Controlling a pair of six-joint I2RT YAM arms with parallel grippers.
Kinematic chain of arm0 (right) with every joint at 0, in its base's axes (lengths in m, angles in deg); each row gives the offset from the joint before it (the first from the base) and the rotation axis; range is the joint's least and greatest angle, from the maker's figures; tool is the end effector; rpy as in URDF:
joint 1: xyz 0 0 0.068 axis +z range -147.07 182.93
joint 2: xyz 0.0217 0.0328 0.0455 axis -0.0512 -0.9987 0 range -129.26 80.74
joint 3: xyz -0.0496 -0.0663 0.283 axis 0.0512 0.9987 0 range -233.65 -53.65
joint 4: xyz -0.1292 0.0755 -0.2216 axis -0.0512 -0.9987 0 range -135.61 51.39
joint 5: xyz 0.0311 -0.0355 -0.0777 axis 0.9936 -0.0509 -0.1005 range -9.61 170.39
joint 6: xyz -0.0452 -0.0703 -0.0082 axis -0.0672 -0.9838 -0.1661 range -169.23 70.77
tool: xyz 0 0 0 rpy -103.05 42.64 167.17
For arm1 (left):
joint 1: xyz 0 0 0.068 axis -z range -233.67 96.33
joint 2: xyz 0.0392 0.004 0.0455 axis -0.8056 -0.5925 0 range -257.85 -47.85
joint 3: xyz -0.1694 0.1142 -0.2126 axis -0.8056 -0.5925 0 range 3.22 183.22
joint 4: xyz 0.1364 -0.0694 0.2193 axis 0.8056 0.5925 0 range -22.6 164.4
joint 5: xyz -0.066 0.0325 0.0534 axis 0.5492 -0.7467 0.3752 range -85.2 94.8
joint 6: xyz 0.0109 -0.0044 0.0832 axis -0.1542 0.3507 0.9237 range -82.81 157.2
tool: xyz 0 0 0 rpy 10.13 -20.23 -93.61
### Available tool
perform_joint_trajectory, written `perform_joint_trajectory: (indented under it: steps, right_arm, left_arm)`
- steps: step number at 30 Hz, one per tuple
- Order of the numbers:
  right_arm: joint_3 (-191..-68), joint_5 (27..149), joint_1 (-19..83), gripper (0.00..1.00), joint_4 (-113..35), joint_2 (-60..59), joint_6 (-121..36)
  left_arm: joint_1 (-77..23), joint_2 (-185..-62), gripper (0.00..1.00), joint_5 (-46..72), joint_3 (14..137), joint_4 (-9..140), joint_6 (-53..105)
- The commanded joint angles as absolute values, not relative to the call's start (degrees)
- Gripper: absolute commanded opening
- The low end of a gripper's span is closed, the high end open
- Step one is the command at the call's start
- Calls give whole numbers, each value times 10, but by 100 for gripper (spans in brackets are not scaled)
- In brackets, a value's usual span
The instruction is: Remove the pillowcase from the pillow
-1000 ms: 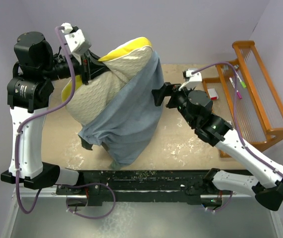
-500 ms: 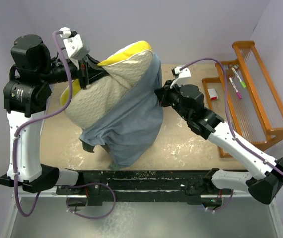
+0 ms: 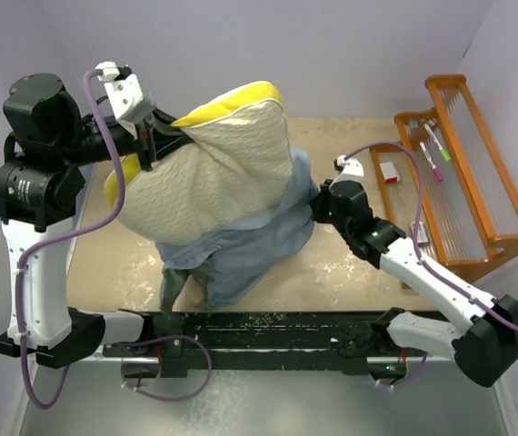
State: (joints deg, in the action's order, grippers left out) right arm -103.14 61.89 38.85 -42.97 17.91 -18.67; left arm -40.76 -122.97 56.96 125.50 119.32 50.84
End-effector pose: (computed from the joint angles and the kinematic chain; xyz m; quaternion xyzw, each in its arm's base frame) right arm 0.2440 0.1480 0.3254 0.0575 0.8005 0.2107 0.5582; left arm 0.1742 -0.0996 0.6058 0.4415 0.5748 -0.3196 0.6103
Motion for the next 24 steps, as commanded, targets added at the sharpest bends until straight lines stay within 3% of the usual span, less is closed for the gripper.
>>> perform_joint_trajectory:
  steps: [1, 7, 14, 17, 18, 20, 24]
  right_arm:
    - [-984, 590, 356, 0, -496, 133, -93]
    - [-939, 610, 355, 0, -519, 65, -46]
    - [-996, 561, 355, 0, -564, 109, -62]
    - [-1035, 556, 356, 2, -578, 136, -91]
    - [-1050, 561, 359, 8, -574, 152, -109]
    - [-1083, 574, 368, 30, -553, 202, -162]
    - [-1172, 638, 374, 74, -501, 291, -259]
  left_arm:
    - [-407, -1189, 0, 527, 1257, 1051, 512]
    - [-407, -1145, 0, 341, 1177, 816, 453]
    - [-407, -1234, 0, 123, 1302, 711, 419]
    - [-407, -1266, 0, 117, 1352, 725, 428]
    - [-407, -1280, 0, 158, 1377, 757, 432]
    - [-407, -1299, 0, 295, 1416, 851, 443]
    - [-406, -1263, 0, 475, 1318, 888, 443]
